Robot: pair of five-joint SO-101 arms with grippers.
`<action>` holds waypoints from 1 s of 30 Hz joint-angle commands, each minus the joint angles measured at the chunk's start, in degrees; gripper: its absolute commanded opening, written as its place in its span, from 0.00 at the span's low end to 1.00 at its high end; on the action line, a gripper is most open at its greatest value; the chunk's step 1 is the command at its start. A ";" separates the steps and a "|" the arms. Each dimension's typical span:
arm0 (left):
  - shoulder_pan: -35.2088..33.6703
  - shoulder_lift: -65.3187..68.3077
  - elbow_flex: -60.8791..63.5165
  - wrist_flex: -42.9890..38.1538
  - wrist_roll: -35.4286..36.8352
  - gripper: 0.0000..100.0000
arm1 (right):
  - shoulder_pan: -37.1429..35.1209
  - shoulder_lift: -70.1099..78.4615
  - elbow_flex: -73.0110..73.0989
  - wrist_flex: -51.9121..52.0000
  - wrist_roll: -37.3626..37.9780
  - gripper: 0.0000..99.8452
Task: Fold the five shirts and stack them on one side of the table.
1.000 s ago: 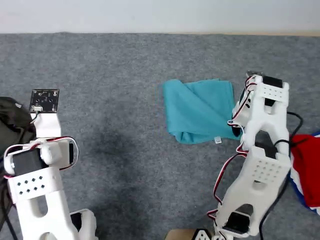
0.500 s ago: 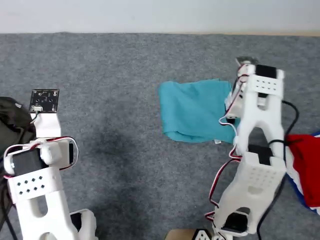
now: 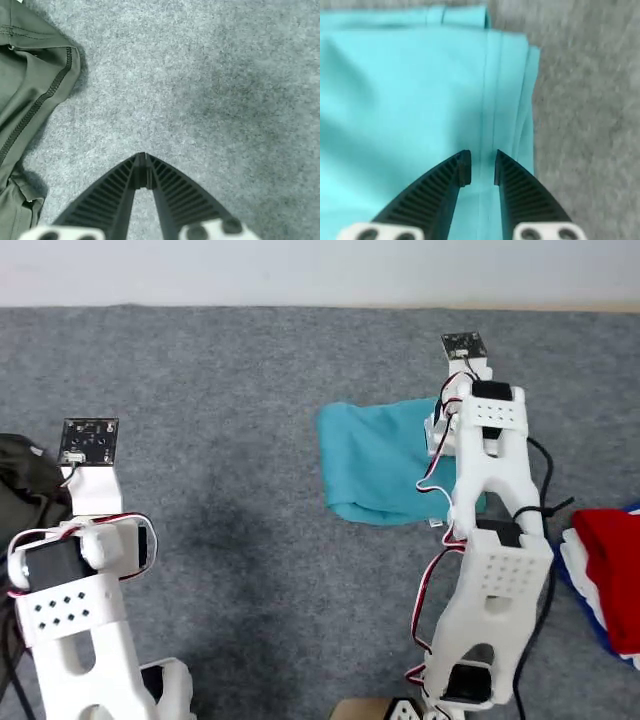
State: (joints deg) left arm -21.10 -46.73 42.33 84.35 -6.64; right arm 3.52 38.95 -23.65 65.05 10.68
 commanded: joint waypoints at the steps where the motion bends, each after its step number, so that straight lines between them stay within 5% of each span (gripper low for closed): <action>1: 0.35 -1.23 -0.22 0.53 -0.35 0.00 | -0.57 0.48 -3.08 -5.85 0.79 0.09; 9: 0.35 -1.23 -0.22 0.62 -0.35 0.00 | -1.01 1.63 -4.13 -10.51 7.12 0.09; 30: 0.35 -1.23 -0.22 0.53 -0.35 0.00 | -6.64 -14.55 -7.65 22.90 4.22 0.09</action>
State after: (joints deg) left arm -21.10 -46.73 42.33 84.35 -6.64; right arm -2.02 30.07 -27.78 84.22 17.10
